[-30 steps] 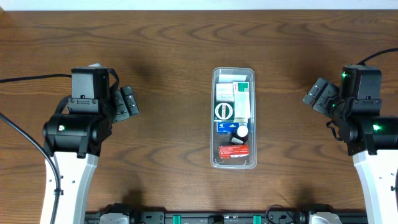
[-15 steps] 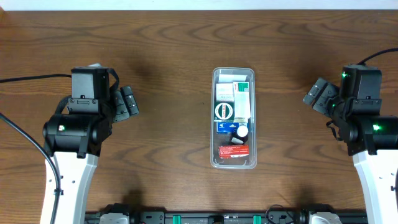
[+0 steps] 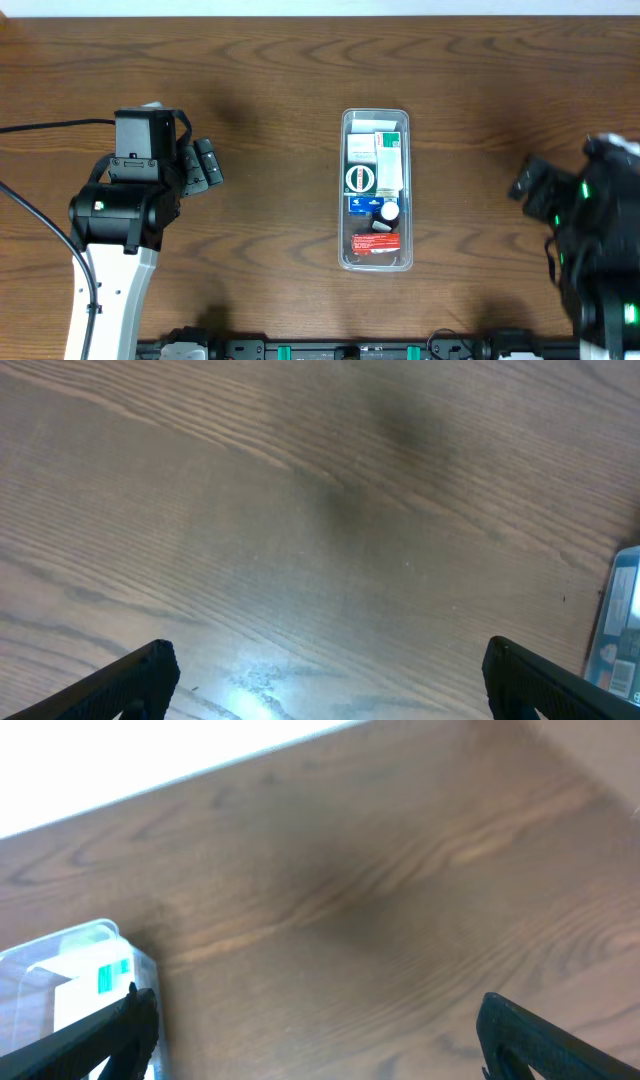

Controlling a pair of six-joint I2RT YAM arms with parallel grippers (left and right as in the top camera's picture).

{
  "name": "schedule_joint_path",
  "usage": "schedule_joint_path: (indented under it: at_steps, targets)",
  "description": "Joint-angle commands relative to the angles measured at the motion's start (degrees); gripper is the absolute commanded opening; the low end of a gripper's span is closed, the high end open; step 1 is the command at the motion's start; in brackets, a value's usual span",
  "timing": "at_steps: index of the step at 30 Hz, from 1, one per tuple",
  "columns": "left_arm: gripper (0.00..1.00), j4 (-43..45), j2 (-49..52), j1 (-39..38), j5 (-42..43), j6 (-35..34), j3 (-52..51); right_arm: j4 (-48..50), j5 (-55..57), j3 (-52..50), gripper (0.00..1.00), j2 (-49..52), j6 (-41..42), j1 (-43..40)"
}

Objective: Pack container

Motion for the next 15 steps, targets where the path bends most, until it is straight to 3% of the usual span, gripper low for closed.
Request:
schedule_joint_path:
  at_steps: [1,15]
  targets:
    - [0.98,-0.07,0.24,0.35,-0.70,0.96,1.20,1.16,1.42,-7.87,0.99,-7.85,-6.40,-0.42]
    - [0.98,-0.07,0.24,0.35,-0.70,0.98,1.20,4.70,1.18,-38.60,0.99,-38.47,-9.57,-0.42]
